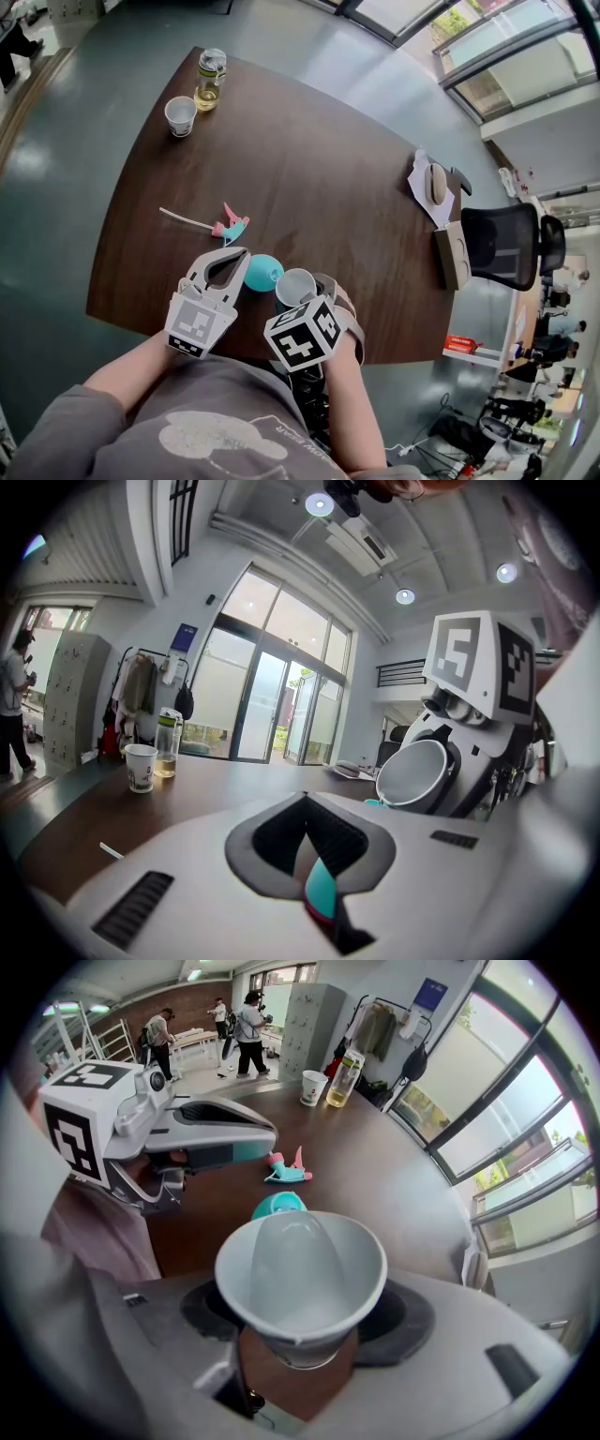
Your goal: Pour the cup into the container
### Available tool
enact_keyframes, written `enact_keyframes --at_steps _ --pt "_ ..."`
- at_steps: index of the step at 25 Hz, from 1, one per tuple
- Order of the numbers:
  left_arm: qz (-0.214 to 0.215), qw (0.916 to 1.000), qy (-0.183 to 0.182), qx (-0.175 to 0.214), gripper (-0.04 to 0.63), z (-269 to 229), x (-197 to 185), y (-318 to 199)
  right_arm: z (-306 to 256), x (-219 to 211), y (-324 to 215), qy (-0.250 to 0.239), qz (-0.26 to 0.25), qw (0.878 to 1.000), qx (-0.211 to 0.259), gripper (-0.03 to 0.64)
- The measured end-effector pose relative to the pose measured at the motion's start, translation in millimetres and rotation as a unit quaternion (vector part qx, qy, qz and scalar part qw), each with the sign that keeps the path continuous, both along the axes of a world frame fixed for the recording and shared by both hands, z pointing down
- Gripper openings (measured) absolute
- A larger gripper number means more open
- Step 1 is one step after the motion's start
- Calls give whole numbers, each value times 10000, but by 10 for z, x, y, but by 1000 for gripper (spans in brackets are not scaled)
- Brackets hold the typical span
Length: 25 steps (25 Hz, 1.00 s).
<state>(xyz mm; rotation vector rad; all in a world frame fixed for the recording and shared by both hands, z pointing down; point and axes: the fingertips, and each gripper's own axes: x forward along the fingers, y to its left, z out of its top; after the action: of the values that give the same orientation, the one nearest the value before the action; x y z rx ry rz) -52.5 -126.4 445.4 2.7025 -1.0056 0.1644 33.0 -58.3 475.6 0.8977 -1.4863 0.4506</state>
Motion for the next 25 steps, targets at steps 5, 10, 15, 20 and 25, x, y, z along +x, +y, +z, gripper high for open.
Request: enact_keyframes --at_steps 5,10,15,20,25 --pt "-1 10000 40 -15 8 11 5 -8 8 3 1 31 -8 10000 -48 288" --pt "2 10000 61 -24 8 8 -5 -17 3 -2 -2 67 -17 9999 -87 288" --pt "1 10000 85 -27 8 0 5 -17 -7 -4 -22 86 -54 9999 -104 288" --pt "61 9999 89 -16 8 -7 20 5 -21 -2 -12 133 -50 9998 -130 288" --pt "55 9999 87 -28 8 -1 8 3 -11 -11 -17 166 -68 9997 -141 288"
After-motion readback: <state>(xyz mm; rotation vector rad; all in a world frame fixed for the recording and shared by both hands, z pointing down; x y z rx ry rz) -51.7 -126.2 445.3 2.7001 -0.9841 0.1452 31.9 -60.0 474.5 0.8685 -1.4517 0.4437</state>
